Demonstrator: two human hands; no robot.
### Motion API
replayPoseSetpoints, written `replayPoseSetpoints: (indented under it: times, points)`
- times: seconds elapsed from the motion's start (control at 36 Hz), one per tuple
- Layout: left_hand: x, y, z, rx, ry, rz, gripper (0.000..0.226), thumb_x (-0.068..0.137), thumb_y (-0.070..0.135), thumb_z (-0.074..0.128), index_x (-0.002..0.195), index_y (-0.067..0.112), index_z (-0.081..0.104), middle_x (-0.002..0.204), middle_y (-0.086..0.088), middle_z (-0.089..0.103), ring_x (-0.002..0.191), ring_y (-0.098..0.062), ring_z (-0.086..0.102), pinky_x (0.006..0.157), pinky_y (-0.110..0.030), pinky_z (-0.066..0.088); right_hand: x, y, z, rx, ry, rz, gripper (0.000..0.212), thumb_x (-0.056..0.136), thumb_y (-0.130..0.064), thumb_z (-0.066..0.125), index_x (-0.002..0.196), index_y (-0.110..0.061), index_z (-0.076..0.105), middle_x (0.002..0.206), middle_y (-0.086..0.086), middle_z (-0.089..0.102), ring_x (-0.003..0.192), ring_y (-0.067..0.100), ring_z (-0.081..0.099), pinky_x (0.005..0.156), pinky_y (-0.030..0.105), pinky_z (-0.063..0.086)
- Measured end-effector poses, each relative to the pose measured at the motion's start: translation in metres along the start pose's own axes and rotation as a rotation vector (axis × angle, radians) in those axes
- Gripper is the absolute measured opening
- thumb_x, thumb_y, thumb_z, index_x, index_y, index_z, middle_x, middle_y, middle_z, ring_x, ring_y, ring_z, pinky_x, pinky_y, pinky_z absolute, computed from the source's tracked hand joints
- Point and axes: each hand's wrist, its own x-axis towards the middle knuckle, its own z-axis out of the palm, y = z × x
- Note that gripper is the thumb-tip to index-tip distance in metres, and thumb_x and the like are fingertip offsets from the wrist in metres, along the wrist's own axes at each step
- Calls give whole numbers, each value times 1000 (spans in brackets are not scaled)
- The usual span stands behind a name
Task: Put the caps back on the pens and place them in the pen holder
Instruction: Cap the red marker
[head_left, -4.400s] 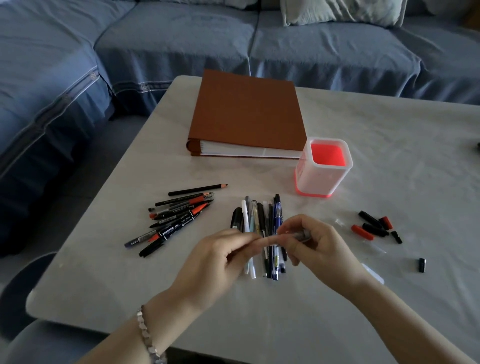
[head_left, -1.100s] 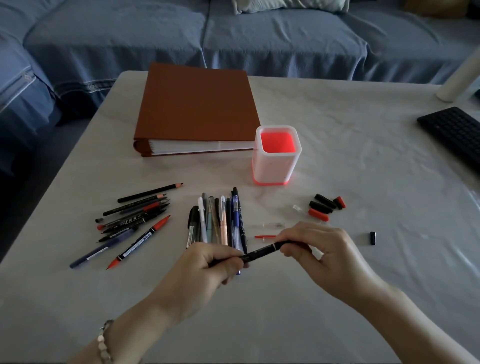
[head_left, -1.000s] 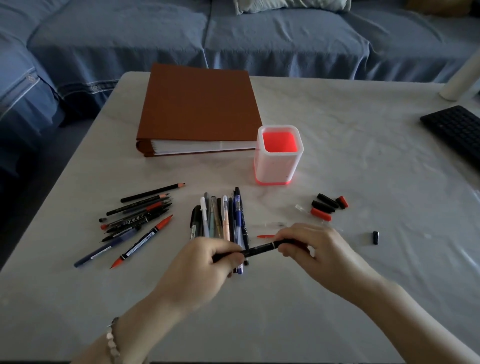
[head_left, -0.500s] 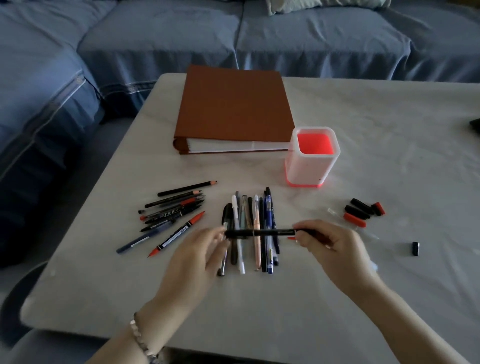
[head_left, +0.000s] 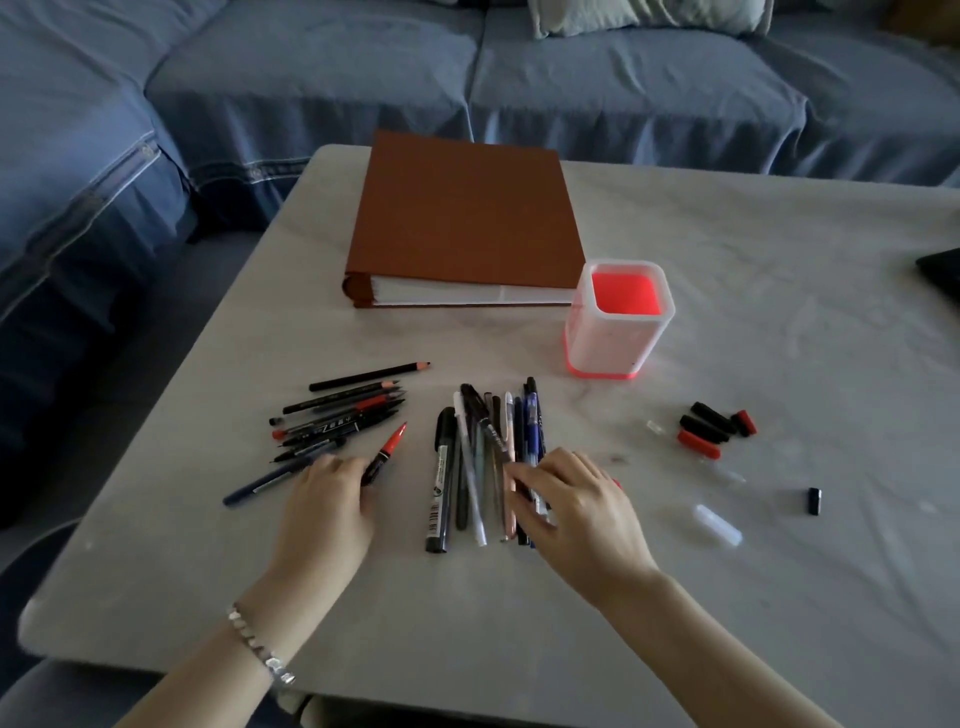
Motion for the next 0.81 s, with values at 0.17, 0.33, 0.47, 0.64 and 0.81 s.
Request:
replayPoseSetpoints:
  times: [0.17, 0.33, 0.47, 0.64, 0.81]
  points:
    - [-2, 23, -8, -198, 53, 79, 25, 88, 5, 51, 112, 3, 59, 103, -11, 56, 87, -23, 54, 73, -24, 35, -2, 37, -30, 37, 27, 229, 14, 81, -22, 62, 92, -18, 71, 83, -2, 65, 72, 19, 62, 62, 23, 48]
    - [-7, 44, -14, -272, 80, 194, 26, 89, 7, 52, 114, 1, 58, 110, -8, 56, 84, -15, 52, 73, -15, 30, 2, 95, -64, -154, 30, 534, 19, 83, -7, 58, 98, -10, 70, 100, 9, 63, 102, 32, 55, 75, 36, 45]
    - [-13, 56, -16, -319, 77, 238, 29, 90, 9, 51, 118, 6, 57, 111, -5, 60, 85, -7, 48, 68, -5, 31, 7, 113, -74, -255, -148, 571, 21, 89, -16, 52, 105, -19, 66, 105, 3, 60, 106, 24, 51, 72, 32, 42]
    - [-18, 63, -20, -343, 48, 299, 23, 88, 10, 54, 110, 11, 61, 89, 3, 61, 67, -6, 54, 65, -2, 38, 17, 116, -67, -269, -187, 624, 19, 90, -26, 51, 100, -18, 65, 95, 4, 55, 87, 25, 52, 63, 29, 36]
    - [-22, 68, -25, -333, 65, 361, 22, 87, 12, 58, 107, 13, 64, 94, 6, 62, 80, -9, 57, 69, -3, 38, 24, 115, -64, -406, -233, 558, 18, 88, -22, 52, 99, -15, 64, 94, 5, 59, 95, 25, 52, 63, 29, 34]
